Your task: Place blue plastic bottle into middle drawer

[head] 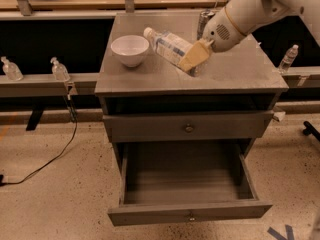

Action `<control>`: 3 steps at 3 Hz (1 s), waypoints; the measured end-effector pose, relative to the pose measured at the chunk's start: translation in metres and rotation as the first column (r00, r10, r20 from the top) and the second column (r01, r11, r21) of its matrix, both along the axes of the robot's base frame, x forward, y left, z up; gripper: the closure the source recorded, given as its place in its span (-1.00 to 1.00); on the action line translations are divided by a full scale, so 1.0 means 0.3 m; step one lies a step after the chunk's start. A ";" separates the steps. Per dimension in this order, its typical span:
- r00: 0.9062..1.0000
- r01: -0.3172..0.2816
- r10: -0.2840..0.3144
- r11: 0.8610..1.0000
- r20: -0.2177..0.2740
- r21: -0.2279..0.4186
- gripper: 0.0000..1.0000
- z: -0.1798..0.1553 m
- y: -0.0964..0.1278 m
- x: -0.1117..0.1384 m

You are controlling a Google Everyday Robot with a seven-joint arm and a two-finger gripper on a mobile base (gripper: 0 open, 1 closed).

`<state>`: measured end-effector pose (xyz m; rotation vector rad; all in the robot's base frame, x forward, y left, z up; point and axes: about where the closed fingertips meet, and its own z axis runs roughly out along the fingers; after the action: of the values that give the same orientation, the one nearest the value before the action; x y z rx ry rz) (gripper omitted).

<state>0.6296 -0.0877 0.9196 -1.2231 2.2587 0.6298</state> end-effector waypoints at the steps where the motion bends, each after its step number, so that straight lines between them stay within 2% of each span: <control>1: 0.970 -0.233 0.240 0.964 -0.038 0.130 1.00 -0.019 -0.026 -0.242; 2: 0.948 -0.313 0.318 0.940 -0.019 0.133 1.00 -0.014 -0.079 -0.319; 3: 0.948 -0.312 0.316 0.941 -0.016 0.135 1.00 -0.014 -0.077 -0.316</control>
Offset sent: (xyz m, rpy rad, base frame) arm -0.0563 -0.0017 -0.0051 0.1020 0.0425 0.1916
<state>0.5347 -0.1108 0.9154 -1.5303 2.0291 0.9108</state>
